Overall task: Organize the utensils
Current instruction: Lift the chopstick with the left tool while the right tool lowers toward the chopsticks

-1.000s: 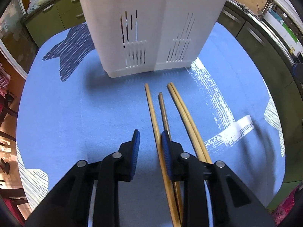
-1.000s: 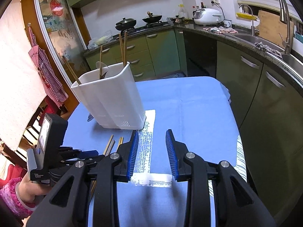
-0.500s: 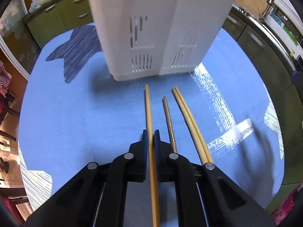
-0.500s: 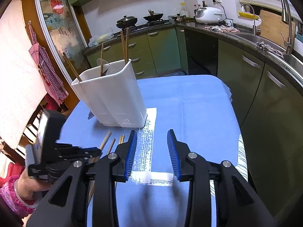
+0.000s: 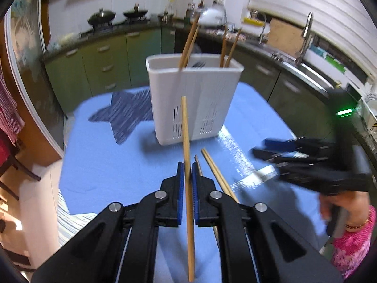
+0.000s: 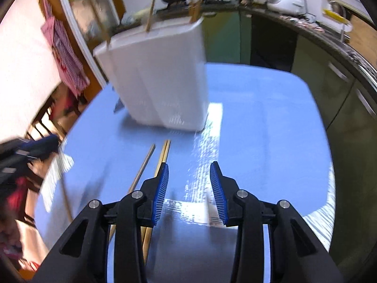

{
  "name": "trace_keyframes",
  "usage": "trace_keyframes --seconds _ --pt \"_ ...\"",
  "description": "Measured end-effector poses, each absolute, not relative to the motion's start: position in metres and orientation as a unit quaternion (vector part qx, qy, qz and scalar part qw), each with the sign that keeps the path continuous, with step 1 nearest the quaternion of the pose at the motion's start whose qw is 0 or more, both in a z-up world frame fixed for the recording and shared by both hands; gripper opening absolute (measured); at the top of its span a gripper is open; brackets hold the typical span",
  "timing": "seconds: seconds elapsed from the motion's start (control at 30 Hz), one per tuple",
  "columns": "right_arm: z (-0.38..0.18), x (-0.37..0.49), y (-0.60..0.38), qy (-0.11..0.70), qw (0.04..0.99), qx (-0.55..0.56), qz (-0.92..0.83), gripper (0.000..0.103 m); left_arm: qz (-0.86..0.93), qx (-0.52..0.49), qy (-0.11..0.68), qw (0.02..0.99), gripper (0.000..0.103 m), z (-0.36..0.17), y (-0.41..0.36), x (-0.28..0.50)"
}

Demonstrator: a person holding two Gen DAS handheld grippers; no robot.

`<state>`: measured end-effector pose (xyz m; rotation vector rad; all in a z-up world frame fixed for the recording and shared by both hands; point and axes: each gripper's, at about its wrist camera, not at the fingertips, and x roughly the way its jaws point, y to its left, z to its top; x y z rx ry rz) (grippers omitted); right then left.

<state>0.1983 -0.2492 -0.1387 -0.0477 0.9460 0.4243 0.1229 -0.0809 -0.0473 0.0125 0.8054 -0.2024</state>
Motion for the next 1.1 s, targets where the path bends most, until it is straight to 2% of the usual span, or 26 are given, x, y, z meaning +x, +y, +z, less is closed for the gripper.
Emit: trace_keyframes --seconds 0.33,1.1 --pt "-0.178 0.209 -0.209 0.467 0.861 -0.08 0.183 0.037 -0.099 0.023 0.332 0.938 0.006 -0.027 -0.071 0.083" --pt "-0.189 0.209 -0.18 0.47 0.854 -0.136 0.175 0.038 -0.105 0.021 0.328 0.939 0.007 -0.025 -0.066 0.074"
